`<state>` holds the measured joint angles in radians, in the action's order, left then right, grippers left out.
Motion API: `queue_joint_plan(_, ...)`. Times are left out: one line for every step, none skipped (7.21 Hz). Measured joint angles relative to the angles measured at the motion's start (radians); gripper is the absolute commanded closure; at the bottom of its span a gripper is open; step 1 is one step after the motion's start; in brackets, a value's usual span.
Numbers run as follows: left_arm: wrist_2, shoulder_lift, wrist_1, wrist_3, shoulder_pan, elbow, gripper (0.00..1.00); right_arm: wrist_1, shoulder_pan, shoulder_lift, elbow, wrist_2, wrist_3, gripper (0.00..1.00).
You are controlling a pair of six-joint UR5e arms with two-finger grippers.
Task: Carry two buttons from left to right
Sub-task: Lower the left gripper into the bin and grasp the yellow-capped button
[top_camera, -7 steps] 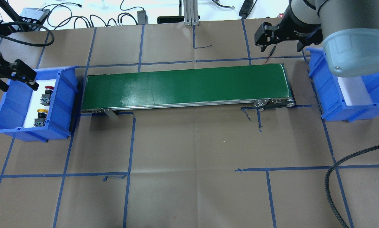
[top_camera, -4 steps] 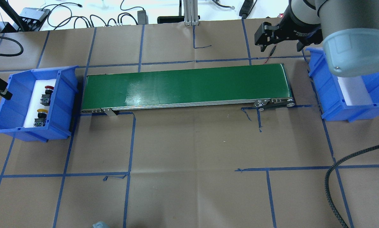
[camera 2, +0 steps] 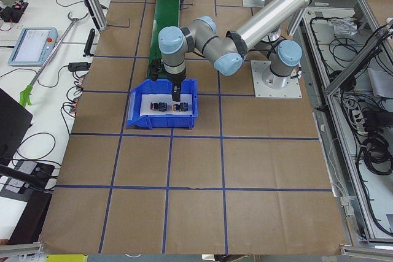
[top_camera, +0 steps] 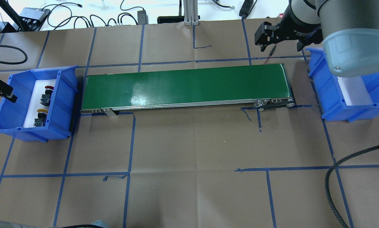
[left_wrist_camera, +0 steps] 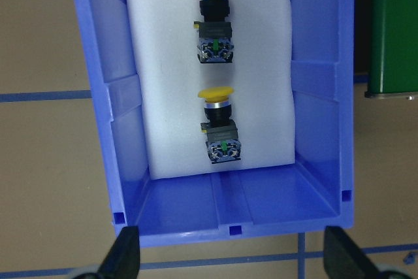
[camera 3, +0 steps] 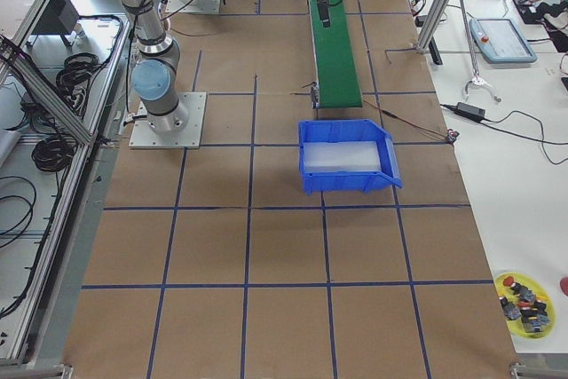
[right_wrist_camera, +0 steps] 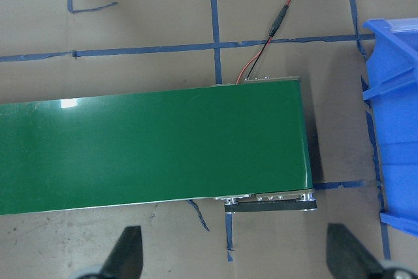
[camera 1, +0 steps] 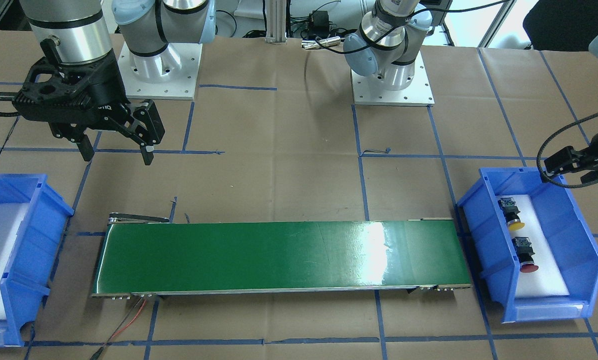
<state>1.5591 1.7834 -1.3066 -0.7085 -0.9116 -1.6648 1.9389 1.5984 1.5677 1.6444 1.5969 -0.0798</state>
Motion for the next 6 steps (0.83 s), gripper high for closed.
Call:
queue_joint_plan(-0.011,0.013,0.055,0.004,-0.001,-0.034,0.0,0.0,0.0,0.0,0.0,0.0,0.0,0.0)
queue_joint_plan(-0.017,0.021,0.119,0.01,-0.001,-0.077,0.0,0.0,0.0,0.0,0.0,0.0,0.0,0.0)
queue_joint_plan(-0.019,0.025,0.185,0.014,-0.001,-0.125,0.0,0.0,0.0,0.001,0.0,0.0,0.0,0.0)
queue_joint_plan(-0.02,0.027,0.244,0.016,-0.001,-0.169,0.0,0.0,0.0,0.001,0.0,0.0,0.0,0.0)
queue_joint_plan(-0.02,0.03,0.292,0.019,-0.001,-0.21,0.0,0.001,0.0,0.001,0.0,0.0,0.0,0.0)
queue_joint_plan(-0.021,0.038,0.328,0.024,-0.001,-0.238,0.0,0.002,0.0,0.001,-0.001,0.0,0.0,0.0)
